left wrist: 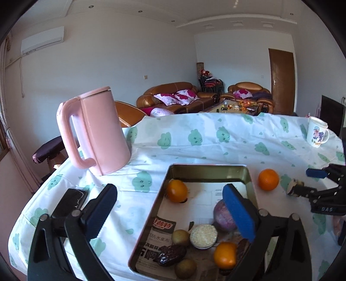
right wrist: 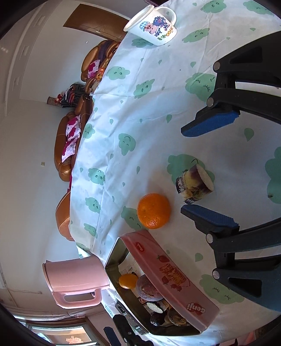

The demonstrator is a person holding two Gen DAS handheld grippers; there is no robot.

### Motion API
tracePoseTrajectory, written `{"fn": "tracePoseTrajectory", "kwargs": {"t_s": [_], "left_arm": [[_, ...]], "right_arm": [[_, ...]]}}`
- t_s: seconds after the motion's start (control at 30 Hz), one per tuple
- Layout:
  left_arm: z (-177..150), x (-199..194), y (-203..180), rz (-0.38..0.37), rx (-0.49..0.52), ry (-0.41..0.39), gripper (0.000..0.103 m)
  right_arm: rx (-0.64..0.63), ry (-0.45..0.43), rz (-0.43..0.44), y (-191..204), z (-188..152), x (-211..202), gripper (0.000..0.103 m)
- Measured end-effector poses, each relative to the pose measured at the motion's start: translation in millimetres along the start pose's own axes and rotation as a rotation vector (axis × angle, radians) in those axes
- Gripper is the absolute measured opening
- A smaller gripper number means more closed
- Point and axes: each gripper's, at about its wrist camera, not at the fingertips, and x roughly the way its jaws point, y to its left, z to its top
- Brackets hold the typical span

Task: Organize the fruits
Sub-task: 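Grasp the packaged snack cup with the right gripper while the left gripper grasps an orange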

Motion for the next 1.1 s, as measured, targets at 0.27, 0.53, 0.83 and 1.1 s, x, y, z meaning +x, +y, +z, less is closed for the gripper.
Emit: {"fn": "tracePoseTrajectory", "kwargs": {"t_s": [0.27,0.53,0.83,1.1], "left_arm": [[18.4,-6.5,-55.1,-0.163,0.006,-0.019,0.102],[21.5,25.7,-124.5,-0.237,0.061,0.058,0.096],[14.6,97.7,-183.9,-0.221,0.157,0.240,0.064],[12.4,120.0,-186.7,-0.192,0.178,0.308,0.062]], "right_arm": [[0.015,0.069,0.091,-0.2,6.1,19.7,0.044],[0.116,-0.008,-0.028,-43.0,-4.5,-4.1,0.044],[0.200,-0.055,-0.011,-65.9,-8.6,-15.0,0.044],[0.179,-0.024,0.001,-63.1,-8.2,-8.4,0.044]]}}
